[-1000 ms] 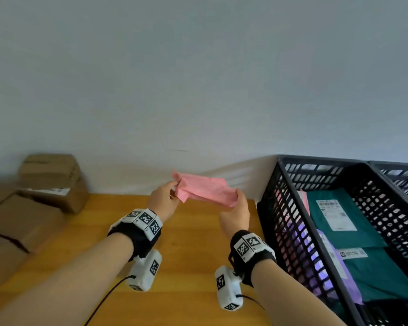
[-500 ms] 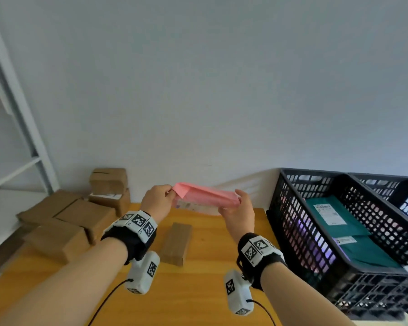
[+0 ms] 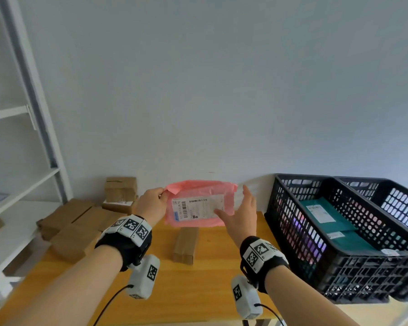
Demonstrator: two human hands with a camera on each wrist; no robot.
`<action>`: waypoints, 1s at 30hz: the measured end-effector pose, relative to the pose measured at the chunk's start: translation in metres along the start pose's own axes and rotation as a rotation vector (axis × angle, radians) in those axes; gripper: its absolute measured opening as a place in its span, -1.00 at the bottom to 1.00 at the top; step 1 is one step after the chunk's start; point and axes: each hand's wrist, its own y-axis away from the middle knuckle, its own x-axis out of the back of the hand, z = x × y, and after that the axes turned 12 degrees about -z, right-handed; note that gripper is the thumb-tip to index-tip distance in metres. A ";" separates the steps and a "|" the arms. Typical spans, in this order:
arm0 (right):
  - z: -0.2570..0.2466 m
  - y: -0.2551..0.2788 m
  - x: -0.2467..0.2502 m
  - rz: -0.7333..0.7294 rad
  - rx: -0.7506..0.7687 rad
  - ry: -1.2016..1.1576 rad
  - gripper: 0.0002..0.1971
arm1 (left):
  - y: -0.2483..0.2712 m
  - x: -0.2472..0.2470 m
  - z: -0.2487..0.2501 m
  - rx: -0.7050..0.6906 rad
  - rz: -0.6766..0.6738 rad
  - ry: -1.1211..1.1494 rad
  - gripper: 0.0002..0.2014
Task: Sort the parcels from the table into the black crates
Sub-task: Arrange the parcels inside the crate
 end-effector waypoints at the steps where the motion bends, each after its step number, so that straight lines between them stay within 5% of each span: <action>1: -0.004 0.002 0.001 -0.001 0.059 0.112 0.01 | 0.002 0.004 0.004 -0.019 0.004 -0.042 -0.60; 5: -0.021 0.002 0.002 -0.140 0.292 0.421 -0.14 | 0.007 0.015 0.019 -0.104 -0.045 -0.260 -0.68; 12: -0.033 0.003 -0.011 -0.456 0.239 0.384 -0.42 | 0.018 0.016 0.036 -0.221 -0.071 -0.367 -0.66; 19: -0.025 -0.001 -0.007 -0.435 0.142 0.181 -0.51 | 0.018 0.008 0.044 -0.223 -0.014 -0.144 -0.80; 22: -0.020 -0.011 0.002 -0.376 0.053 -0.008 -0.58 | 0.014 0.006 0.041 -0.149 0.038 -0.073 -0.68; 26: -0.016 -0.027 0.018 -0.306 -0.022 -0.223 -0.61 | 0.007 -0.002 0.032 0.038 -0.109 -0.009 -0.44; 30: -0.013 -0.039 0.030 -0.267 -0.058 -0.356 -0.63 | 0.001 -0.012 0.038 0.079 -0.261 0.086 -0.29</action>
